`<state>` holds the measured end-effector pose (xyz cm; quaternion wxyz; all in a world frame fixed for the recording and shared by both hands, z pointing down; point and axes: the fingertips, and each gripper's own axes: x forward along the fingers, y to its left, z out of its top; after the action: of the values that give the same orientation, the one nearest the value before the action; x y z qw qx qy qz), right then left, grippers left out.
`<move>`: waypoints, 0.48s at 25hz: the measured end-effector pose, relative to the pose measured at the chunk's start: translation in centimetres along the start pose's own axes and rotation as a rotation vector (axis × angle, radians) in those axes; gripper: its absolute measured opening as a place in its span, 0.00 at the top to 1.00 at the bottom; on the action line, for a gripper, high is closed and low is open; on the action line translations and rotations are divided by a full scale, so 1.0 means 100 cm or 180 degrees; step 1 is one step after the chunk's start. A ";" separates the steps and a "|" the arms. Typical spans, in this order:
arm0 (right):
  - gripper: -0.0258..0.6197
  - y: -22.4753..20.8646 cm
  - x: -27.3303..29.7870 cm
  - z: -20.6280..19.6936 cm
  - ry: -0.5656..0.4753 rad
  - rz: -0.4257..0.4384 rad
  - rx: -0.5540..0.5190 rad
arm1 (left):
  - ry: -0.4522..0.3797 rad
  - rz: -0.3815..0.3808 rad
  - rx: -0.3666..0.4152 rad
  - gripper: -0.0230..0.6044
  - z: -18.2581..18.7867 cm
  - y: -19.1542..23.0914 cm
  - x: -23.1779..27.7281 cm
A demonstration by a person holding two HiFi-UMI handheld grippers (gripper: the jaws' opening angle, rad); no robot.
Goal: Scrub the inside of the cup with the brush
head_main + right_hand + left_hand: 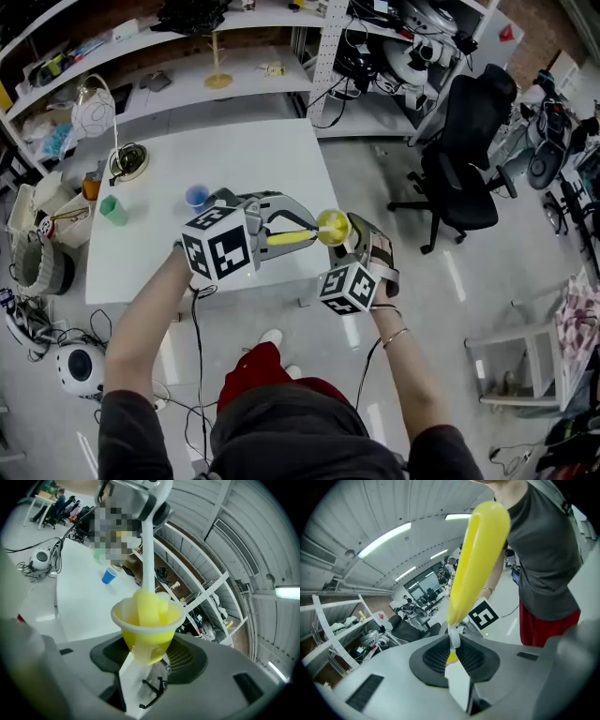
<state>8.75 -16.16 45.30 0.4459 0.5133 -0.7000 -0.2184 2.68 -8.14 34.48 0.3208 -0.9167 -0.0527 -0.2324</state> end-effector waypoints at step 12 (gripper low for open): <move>0.58 -0.021 0.001 -0.013 0.0330 -0.0420 0.0203 | -0.0593 0.0839 -0.2410 0.89 -0.006 0.043 0.003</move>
<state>10.92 -16.86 44.40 0.4496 0.5828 -0.6473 -0.1980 3.73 -11.90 32.63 -0.0184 -0.9860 0.1256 -0.1083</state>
